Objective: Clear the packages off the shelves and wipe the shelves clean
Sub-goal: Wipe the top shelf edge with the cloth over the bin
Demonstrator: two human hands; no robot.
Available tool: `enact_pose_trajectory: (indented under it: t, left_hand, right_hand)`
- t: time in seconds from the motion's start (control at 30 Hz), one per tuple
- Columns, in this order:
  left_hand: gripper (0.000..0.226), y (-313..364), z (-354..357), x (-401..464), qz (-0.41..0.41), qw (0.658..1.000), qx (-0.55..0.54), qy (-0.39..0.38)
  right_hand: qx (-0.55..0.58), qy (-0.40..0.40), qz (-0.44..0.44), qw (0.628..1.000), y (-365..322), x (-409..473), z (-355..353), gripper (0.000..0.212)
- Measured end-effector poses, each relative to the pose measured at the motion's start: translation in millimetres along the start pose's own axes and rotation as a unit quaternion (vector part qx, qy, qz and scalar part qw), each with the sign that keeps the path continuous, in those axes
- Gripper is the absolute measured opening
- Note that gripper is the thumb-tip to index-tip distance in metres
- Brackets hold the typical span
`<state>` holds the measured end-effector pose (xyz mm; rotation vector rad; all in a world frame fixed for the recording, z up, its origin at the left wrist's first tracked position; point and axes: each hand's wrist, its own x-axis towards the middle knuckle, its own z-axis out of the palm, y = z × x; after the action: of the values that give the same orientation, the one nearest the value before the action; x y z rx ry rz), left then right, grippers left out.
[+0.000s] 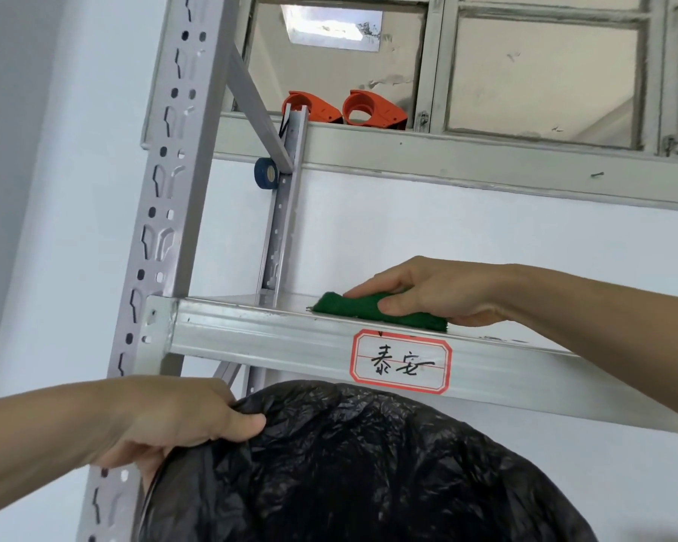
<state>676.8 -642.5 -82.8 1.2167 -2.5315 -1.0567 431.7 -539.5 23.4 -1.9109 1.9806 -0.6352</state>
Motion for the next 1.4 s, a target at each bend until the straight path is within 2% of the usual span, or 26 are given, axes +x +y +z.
enact_pose_trajectory:
  t: [0.07,0.23,0.4,0.53,0.63,0.7,1.0,1.1,1.2,1.3,1.4]
  left_hand:
    - [0.050,6,3,-4,0.006,0.997,0.071,0.030]
    - [0.052,16,3,-13,0.014,0.995,0.088,0.037]
    - [0.049,15,-2,-12,0.030,0.995,0.082,0.043]
    - [0.047,13,-6,-12,0.028,0.998,0.049,0.032]
    - [0.040,7,-11,-13,0.021,0.998,-0.049,-0.032]
    - [0.040,3,-13,-12,0.027,0.996,-0.061,-0.058]
    - [0.032,0,-12,3,0.024,0.996,-0.052,-0.064]
    - [0.048,1,-11,2,0.031,0.995,-0.062,-0.072]
    - [0.055,1,-12,2,0.040,0.994,-0.063,-0.082]
    - [0.033,4,-11,2,0.040,0.995,-0.056,-0.071]
    - [0.029,6,-10,3,0.036,0.996,-0.053,-0.068]
  right_hand:
    - [0.006,-0.003,-0.014,1.000,-4,-12,2,0.038]
    - [-0.013,0.010,-0.058,0.998,-13,-44,8,0.037]
    - [-0.096,0.099,-0.124,0.983,-16,-60,21,0.036]
    - [-0.163,0.157,-0.138,0.964,-18,-61,28,0.037]
    - [-0.205,0.177,-0.130,0.954,-15,-61,28,0.038]
    - [-0.204,0.199,-0.131,0.950,-15,-61,24,0.037]
    - [-0.224,0.161,-0.132,0.952,-10,-61,21,0.038]
    - [-0.256,0.143,-0.140,0.946,-10,-63,19,0.038]
    - [-0.189,0.188,-0.142,0.953,-10,-61,15,0.036]
    - [-0.258,0.135,-0.120,0.949,-10,-56,18,0.037]
    - [-0.231,0.152,-0.116,0.954,-13,-56,13,0.036]
